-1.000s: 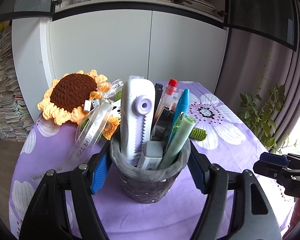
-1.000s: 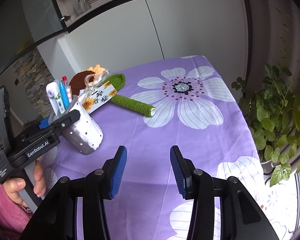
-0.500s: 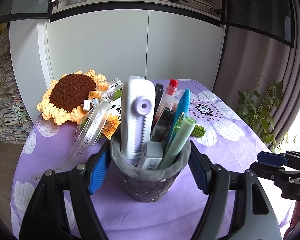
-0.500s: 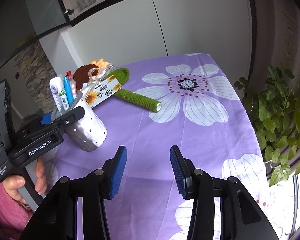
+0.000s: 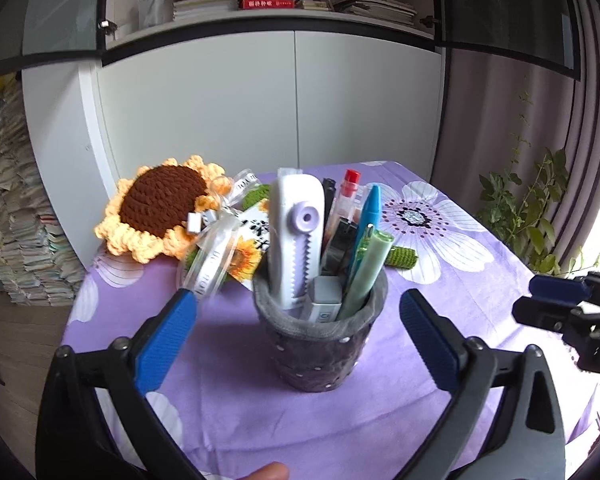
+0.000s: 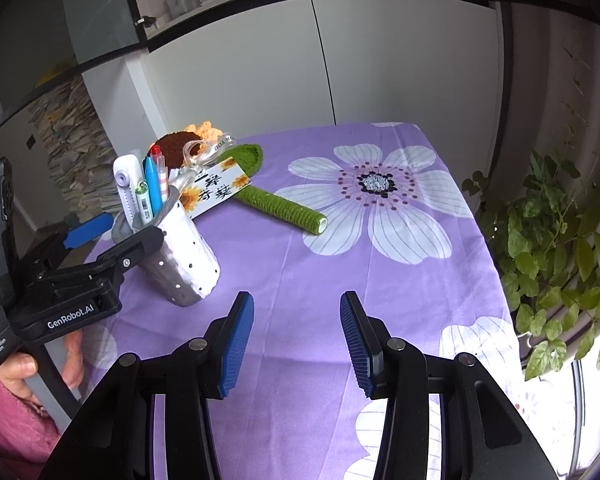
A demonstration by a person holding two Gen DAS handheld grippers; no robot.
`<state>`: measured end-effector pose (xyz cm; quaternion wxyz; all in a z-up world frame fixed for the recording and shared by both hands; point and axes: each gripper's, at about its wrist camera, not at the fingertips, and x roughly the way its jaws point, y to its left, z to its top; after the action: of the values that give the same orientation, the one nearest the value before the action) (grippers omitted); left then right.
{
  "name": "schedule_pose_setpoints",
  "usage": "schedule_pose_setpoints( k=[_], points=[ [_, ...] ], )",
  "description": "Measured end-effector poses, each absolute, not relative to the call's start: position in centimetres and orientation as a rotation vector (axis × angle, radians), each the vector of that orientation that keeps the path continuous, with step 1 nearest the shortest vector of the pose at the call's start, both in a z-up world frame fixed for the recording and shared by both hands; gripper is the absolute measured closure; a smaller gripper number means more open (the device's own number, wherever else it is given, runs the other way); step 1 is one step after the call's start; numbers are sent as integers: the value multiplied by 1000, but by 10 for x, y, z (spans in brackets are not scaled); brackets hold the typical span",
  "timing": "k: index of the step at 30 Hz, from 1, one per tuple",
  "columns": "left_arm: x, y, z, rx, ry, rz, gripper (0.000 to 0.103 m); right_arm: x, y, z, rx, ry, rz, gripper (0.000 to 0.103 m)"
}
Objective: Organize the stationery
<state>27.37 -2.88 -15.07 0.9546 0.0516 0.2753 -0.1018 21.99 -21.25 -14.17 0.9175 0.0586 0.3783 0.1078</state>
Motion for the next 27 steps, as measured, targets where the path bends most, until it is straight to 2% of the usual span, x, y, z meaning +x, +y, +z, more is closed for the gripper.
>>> schedule_pose_setpoints(
  k=[13,15,16,17,21,25,27],
  points=[
    [214,-19,-111,158,465,-165,1,191,-198,-100,62,666,178,57],
    [196,-21,-98,182,422,-150,1,184,-195,-92,57,641,171,47],
    [187,-23,-91,195,402,-138,1,179,-193,-86,56,622,164,37],
    [178,-25,-84,206,379,-128,1,174,-192,-81,58,599,158,33],
    [143,-26,-57,217,311,-105,1,147,-182,-47,40,502,147,32],
    [107,-18,-34,169,251,-109,1,109,-178,-14,18,399,128,18],
    [93,-13,-24,132,237,-123,1,90,-180,-2,17,343,113,18]
  ],
)
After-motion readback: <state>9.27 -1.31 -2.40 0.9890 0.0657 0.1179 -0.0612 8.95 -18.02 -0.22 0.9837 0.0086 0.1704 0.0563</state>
